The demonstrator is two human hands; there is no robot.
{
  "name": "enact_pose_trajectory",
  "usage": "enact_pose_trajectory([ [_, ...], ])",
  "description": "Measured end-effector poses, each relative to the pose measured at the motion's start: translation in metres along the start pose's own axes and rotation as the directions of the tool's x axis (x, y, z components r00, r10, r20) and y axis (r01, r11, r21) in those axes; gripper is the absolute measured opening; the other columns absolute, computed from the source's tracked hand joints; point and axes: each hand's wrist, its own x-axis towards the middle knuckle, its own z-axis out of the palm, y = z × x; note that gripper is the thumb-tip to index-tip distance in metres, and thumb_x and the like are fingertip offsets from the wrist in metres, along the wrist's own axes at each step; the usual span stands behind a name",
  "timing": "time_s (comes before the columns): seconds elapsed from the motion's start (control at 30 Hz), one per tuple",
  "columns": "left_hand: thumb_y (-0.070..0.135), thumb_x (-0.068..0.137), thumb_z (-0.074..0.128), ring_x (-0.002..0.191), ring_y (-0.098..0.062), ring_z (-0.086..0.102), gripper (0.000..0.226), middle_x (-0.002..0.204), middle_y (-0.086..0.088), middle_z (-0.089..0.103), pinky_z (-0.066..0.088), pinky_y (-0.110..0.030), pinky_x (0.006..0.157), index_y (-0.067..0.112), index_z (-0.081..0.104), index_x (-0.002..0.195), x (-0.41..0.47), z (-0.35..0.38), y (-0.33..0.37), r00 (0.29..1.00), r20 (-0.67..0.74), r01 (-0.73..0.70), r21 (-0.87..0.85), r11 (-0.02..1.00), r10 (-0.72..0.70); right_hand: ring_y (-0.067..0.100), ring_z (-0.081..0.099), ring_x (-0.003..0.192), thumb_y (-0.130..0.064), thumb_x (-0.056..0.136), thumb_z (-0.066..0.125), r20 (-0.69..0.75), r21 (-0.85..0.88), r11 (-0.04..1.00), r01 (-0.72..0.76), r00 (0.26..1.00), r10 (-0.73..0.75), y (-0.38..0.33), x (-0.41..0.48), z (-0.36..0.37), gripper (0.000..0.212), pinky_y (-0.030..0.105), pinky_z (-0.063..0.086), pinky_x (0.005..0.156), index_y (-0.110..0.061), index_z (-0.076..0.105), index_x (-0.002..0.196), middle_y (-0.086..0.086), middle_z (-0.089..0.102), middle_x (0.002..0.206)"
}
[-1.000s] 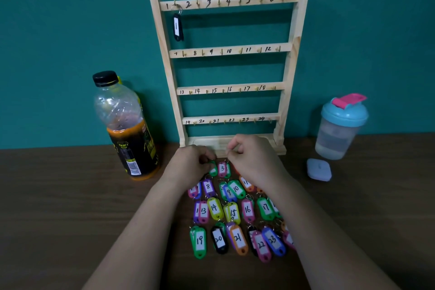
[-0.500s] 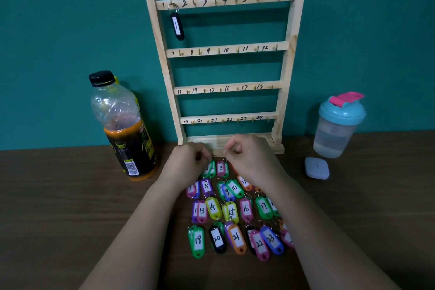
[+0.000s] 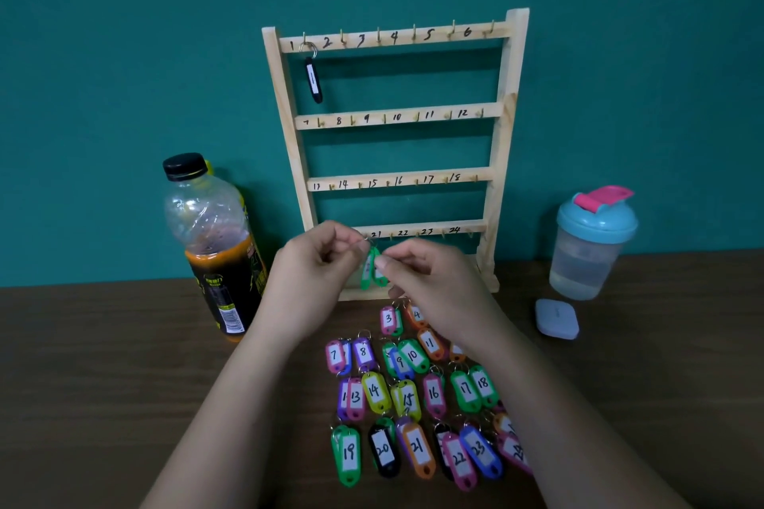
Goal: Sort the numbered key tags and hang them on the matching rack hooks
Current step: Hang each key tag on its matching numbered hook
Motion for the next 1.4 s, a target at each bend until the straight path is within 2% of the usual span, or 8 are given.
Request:
enact_pose_trajectory([
  [0.1, 0.028, 0.098, 0.073, 0.072, -0.006, 0.065, 0.005, 0.081, 0.004, 0.074, 0.051, -0.022, 0.068, 0.026, 0.075, 0.093, 0.0, -0.003, 0.008, 1.0, -0.031, 0.001, -0.028, 1.0, -0.002, 0.001, 0.075, 0.081, -0.046, 0.099, 0.071, -0.004, 0.003, 0.999, 0.05, 0.999, -0.05, -0.012, -0.004, 0.0, 0.03, 0.023, 0.059, 0.078, -0.025, 0.074, 0.121, -0.012, 0.077, 0.098],
  [0.23, 0.028, 0.096, 0.075, 0.08, -0.016, 0.071, 0.005, 0.083, 0.0, 0.076, 0.056, -0.033, 0.075, 0.024, 0.076, 0.094, 0.001, -0.006, 0.018, 0.999, -0.041, 0.019, -0.099, 0.995, -0.023, 0.002, 0.074, 0.078, -0.033, 0.1, 0.073, -0.054, -0.011, 0.997, 0.079, 0.995, -0.08, -0.016, -0.004, 0.003, 0.015, 0.026, 0.061, 0.076, -0.024, 0.076, 0.111, -0.012, 0.078, 0.091],
  [0.33, 0.027, 0.096, 0.076, 0.072, -0.009, 0.07, 0.006, 0.081, -0.001, 0.077, 0.054, -0.024, 0.067, 0.023, 0.077, 0.093, -0.002, -0.009, 0.024, 0.998, -0.056, 0.009, -0.138, 0.99, -0.017, 0.002, 0.074, 0.076, -0.029, 0.102, 0.069, -0.093, 0.004, 0.997, 0.078, 0.993, -0.077, -0.017, -0.004, 0.005, 0.009, 0.022, 0.059, 0.072, -0.023, 0.076, 0.105, -0.01, 0.077, 0.087],
  [0.43, 0.025, 0.097, 0.075, 0.06, -0.002, 0.061, 0.006, 0.08, -0.003, 0.077, 0.047, -0.016, 0.059, 0.021, 0.077, 0.093, -0.002, -0.015, 0.027, 0.993, -0.116, -0.001, -0.151, 0.989, -0.017, 0.004, 0.074, 0.079, -0.031, 0.103, 0.067, -0.138, -0.011, 0.996, 0.084, 0.987, -0.085, -0.021, 0.0, 0.003, 0.012, 0.03, 0.061, 0.077, -0.024, 0.077, 0.101, -0.01, 0.077, 0.086],
  [0.57, 0.023, 0.098, 0.074, 0.079, -0.021, 0.07, 0.005, 0.085, -0.01, 0.076, 0.053, -0.022, 0.067, 0.02, 0.076, 0.094, 0.001, -0.022, 0.028, 0.988, -0.15, 0.001, -0.167, 0.986, -0.026, 0.002, 0.073, 0.076, -0.033, 0.104, 0.067, -0.161, -0.023, 0.997, 0.07, 0.984, -0.073, -0.038, 0.018, -0.004, 0.011, 0.027, 0.059, 0.075, -0.026, 0.076, 0.102, -0.011, 0.079, 0.087],
  [0.73, 0.026, 0.098, 0.074, 0.087, -0.025, 0.071, 0.006, 0.086, -0.008, 0.076, 0.056, -0.028, 0.076, 0.022, 0.076, 0.094, 0.004, -0.03, 0.028, 0.984, -0.174, 0.004, -0.19, 0.982, -0.037, 0.001, 0.073, 0.073, -0.031, 0.107, 0.063, -0.177, -0.085, 0.987, 0.139, 0.972, -0.152, -0.081, 0.061, -0.019, 0.01, 0.022, 0.055, 0.065, -0.027, 0.071, 0.111, -0.012, 0.079, 0.09],
  [0.9, 0.027, 0.098, 0.074, 0.088, -0.025, 0.072, 0.007, 0.085, -0.006, 0.076, 0.056, -0.033, 0.081, 0.022, 0.076, 0.092, 0.005, -0.034, 0.025, 0.982, -0.184, 0.002, -0.208, 0.978, -0.041, 0.01, 0.074, 0.069, -0.025, 0.105, 0.065, -0.216, 0.008, 0.98, 0.199, 0.957, -0.192, -0.127, 0.107, -0.044, 0.005, 0.022, 0.051, 0.059, -0.021, 0.069, 0.106, -0.006, 0.081, 0.088],
  [1.4, 0.032, 0.098, 0.072, 0.086, -0.014, 0.072, 0.007, 0.087, 0.003, 0.076, 0.061, -0.046, 0.083, 0.028, 0.076, 0.093, 0.003, -0.039, 0.022, 0.986, -0.159, 0.019, -0.167, 0.986, -0.046, 0.015, 0.071, 0.047, -0.031, 0.105, 0.063, -0.297, -0.212, 0.961, 0.176, 0.925, -0.235, -0.185, 0.156, -0.049, 0.016, 0.023, 0.041, 0.043, -0.018, 0.059, 0.096, -0.008, 0.079, 0.073],
])
